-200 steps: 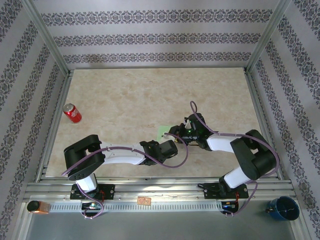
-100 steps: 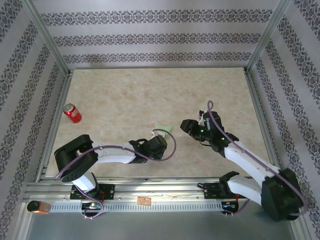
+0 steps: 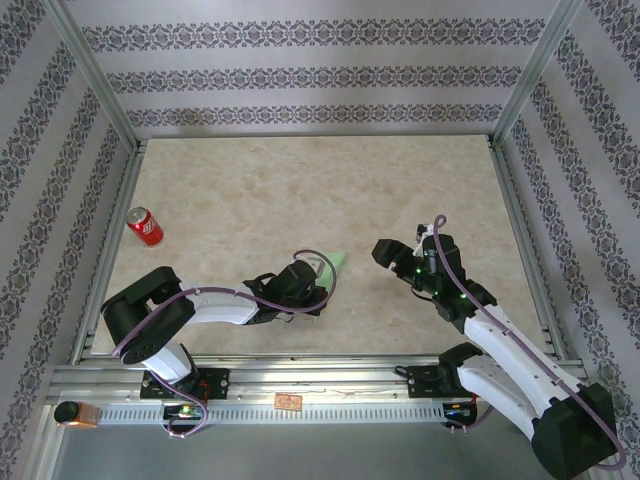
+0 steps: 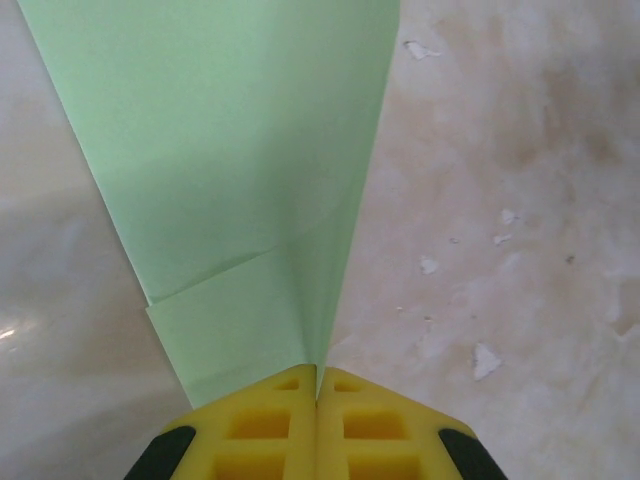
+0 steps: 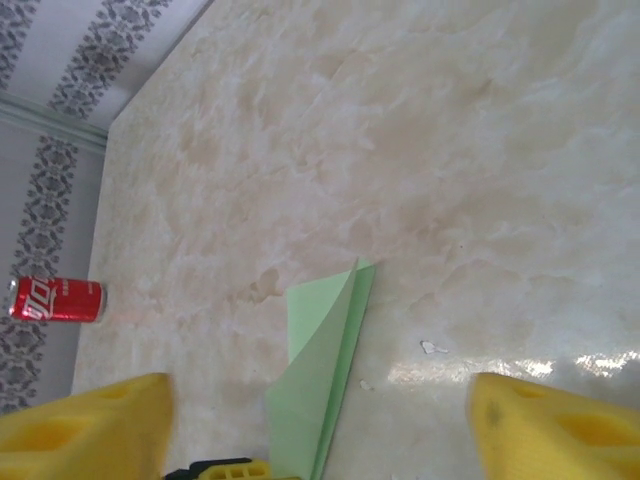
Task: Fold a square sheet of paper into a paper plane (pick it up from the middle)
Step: Fold the wing for the fifth time at the center of the table.
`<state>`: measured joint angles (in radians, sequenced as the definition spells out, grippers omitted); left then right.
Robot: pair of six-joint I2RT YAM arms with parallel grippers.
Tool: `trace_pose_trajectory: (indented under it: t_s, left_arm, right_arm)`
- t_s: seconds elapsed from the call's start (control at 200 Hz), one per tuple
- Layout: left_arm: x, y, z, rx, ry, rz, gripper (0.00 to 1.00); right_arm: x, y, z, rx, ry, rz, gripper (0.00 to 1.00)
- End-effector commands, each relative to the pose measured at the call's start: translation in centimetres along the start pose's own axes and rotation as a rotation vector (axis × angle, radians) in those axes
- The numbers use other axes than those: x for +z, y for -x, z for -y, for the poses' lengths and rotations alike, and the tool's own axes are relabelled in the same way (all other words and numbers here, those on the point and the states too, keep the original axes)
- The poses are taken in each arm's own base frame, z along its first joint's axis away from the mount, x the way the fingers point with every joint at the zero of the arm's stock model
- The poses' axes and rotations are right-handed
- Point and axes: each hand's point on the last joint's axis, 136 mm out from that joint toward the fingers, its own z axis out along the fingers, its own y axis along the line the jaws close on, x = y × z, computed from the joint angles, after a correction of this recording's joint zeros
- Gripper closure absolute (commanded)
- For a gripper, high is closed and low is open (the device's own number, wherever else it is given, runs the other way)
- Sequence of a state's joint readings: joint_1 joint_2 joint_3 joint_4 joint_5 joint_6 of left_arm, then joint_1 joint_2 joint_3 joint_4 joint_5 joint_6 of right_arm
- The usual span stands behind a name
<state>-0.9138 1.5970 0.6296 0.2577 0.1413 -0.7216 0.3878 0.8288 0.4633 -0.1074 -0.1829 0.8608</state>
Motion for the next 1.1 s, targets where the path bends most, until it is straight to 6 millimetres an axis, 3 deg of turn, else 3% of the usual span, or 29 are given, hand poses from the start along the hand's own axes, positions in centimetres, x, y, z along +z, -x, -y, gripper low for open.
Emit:
trace_pose_trajectory:
  t_s: [0.0,0.315,0.405,0.59,0.789,1.099]
  left_arm:
    - [-0.2,1.1,1.8,-0.032,-0.112,0.041,1.00]
    - [0.8,0.5,1.9,-0.090,-0.154,0.031,1.00]
    - [1.0,0.4,1.9,-0.099,-0.158,0.023,1.00]
    - [1.4,0.1,1.7,-0.126,-0.166,0.026,1.00]
    - [1.8,-0.2,1.3,-0.175,-0.169,0.028,1.00]
    - [1.8,-0.6,0.8,-0.248,-0.193,0.045,1.00]
  right_arm:
    - [-0.2,0.5,-0.2,-0.047,0.010,0.018,0.02]
    - [-0.5,0.8,-1.4,-0.082,0.106,0.017,0.02]
    - [-0.5,0.6,-1.7,-0.025,0.165,-0.001,0.02]
    - [-0.2,0.2,-0.6,0.063,0.191,-0.034,0.02]
    - [0.7,-1.9,-0.4,0.051,0.181,-0.125,0.14]
    - [4.0,-6.2,-1.2,-0.033,0.124,-0.312,0.42]
